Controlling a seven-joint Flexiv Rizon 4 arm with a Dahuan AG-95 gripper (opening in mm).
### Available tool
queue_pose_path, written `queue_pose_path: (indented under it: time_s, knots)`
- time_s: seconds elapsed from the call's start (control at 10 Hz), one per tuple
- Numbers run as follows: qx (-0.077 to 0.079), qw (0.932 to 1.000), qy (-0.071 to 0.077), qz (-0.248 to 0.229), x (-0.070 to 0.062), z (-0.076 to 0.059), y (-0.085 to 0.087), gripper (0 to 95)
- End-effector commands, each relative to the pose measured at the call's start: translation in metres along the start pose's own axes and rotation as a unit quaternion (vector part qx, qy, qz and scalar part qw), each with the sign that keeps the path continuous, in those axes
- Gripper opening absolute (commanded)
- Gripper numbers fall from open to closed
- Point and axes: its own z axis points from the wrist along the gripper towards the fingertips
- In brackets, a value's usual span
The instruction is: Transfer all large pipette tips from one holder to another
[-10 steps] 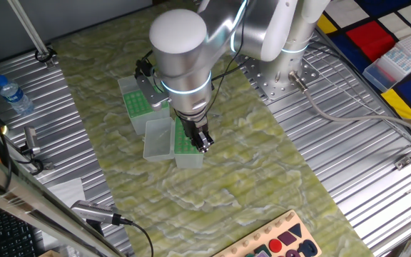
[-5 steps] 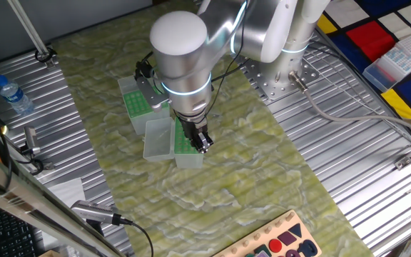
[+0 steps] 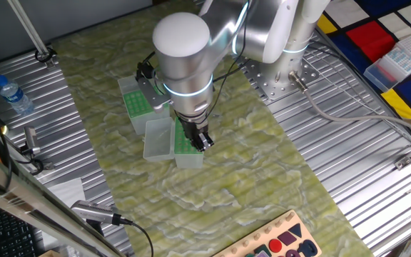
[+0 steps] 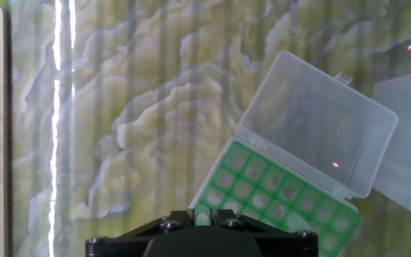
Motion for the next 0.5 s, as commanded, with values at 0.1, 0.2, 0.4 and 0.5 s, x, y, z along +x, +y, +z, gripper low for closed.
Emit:
queue_pose_path:
  time_s: [0.1,0.2,0.4,0.5]
  knots:
    - [0.002,0.9999,0.005,-0.010,0.000,-0.005,-0.001,0.0]
    - [0.001,0.9998,0.007,-0.016,0.001,-0.013,-0.003,0.0]
    - [-0.001,0.9997,0.017,-0.020,-0.002,-0.029,-0.005,0.0]
    - [-0.001,0.9996,0.020,-0.020,-0.003,-0.035,-0.006,0.0]
